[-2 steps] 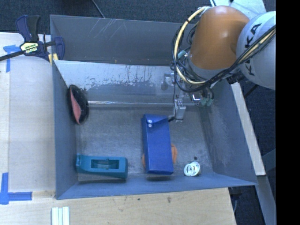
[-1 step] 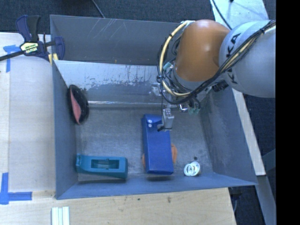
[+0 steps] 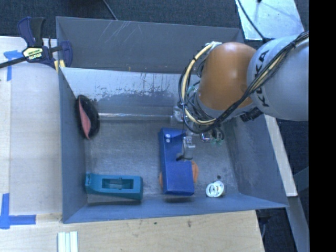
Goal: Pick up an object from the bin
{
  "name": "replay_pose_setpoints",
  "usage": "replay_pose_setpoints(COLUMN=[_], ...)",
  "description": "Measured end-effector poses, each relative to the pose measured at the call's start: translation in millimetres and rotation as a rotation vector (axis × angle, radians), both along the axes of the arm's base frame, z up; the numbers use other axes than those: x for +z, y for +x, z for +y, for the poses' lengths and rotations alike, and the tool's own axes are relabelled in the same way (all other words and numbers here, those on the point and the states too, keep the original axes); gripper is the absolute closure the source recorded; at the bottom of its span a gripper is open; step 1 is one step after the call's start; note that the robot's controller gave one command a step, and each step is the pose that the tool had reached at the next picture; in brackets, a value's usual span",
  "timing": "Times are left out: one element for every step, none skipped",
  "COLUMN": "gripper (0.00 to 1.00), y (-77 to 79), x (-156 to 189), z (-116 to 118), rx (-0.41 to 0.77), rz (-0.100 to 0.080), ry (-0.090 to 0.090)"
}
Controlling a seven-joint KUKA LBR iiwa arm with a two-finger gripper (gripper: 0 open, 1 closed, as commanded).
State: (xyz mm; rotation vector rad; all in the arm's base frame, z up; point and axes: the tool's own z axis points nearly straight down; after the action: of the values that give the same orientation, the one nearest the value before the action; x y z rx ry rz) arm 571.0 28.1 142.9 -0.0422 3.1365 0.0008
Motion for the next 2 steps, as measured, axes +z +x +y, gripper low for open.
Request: replay_pose_setpoints(gripper=[1.00,1.00], y=[37.4,37.4], x=[-38.9,-38.9], z=[3.5,3.6], rx=[-0.036,-0.036], rz=[-0.002,-0.002], ry=[0.000,0.000])
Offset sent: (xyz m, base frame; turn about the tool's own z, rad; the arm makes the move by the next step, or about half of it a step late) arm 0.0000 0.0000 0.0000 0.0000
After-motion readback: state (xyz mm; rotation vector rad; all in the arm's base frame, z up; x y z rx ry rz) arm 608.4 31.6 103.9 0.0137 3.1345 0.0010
